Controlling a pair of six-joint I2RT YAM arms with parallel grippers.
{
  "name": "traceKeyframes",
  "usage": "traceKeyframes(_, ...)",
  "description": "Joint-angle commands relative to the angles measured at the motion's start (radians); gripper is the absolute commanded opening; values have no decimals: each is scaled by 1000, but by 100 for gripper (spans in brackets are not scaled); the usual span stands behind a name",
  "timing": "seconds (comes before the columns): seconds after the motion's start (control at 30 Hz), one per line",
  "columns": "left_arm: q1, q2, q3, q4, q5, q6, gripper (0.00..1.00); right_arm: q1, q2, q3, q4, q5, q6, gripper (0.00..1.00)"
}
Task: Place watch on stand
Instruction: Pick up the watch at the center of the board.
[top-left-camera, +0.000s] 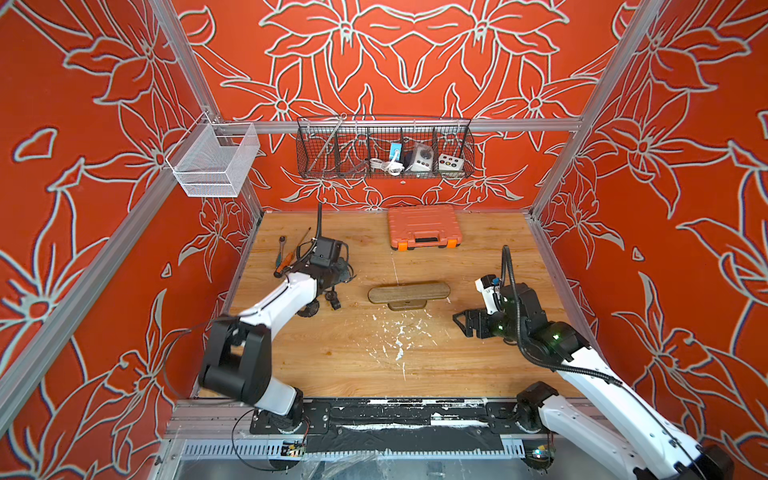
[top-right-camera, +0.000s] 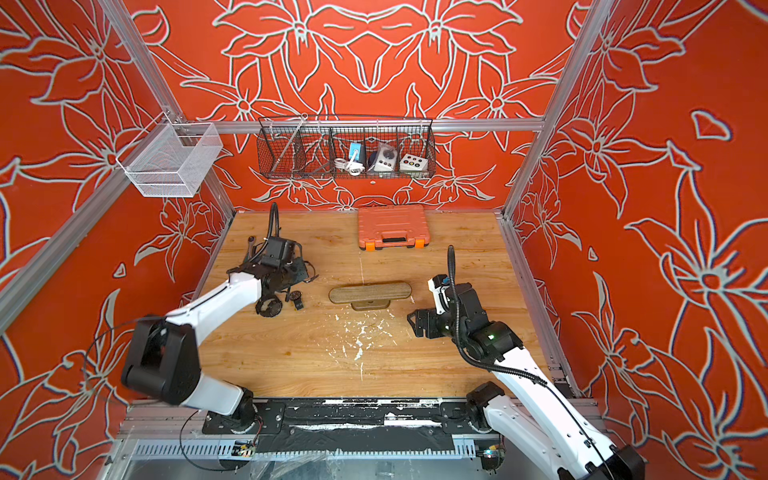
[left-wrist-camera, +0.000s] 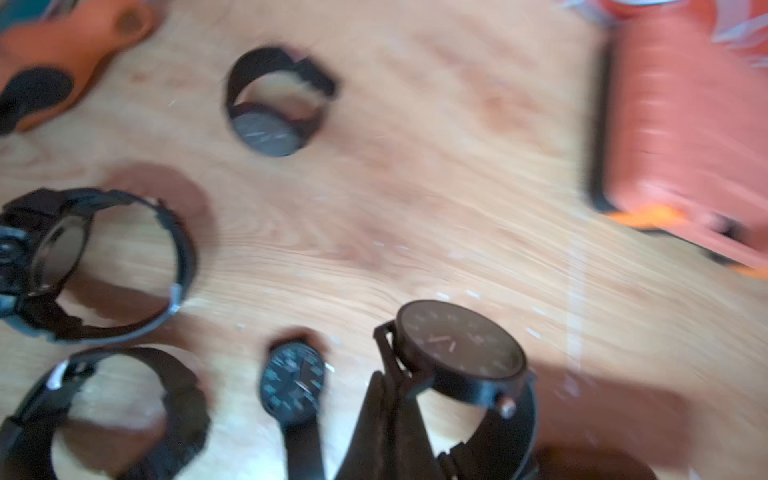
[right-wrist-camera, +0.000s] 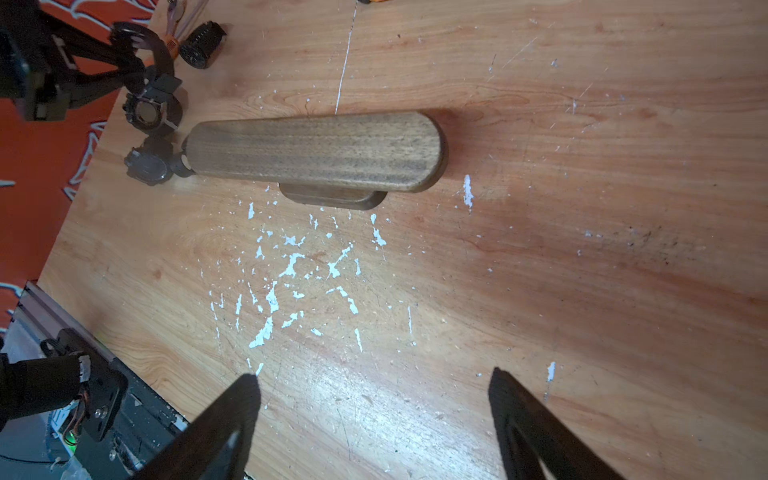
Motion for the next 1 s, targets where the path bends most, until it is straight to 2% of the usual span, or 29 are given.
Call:
traceKeyframes(0.0,-99,-136,-80,126,-79,100,0,6,-34,27,15,22,13,89)
traceKeyframes(0.1,-215,-240,-130,214,-90,225,0,7,-65,26,37,17,24,89)
traceKeyframes(0.2,-330,-319,-186,338,-44,372,0,7,-99,19,68,7,41,88)
traceKeyframes(0.27,-401,-357,-237,451,47,486,0,7,-124,11,94,-4,53,88)
traceKeyframes(0.37,-456,-382,-297,589,230,588,0,7,-161,-5,136,-32,69,88)
traceKeyframes(0.53,-463,-380,-325,674,460,583,0,8,-218,-18,185,-98,70,87)
traceKeyframes(0.67,-465,-374,-323,692,535,564,0,8,-266,-18,182,-105,46,86)
traceKeyframes(0.83,-476,-371,-316,679,539,569,0,10,-277,-8,186,-117,31,84)
traceKeyframes(0.97,-483,-353,-296,657,474,560,0,16,-246,8,207,-148,41,82)
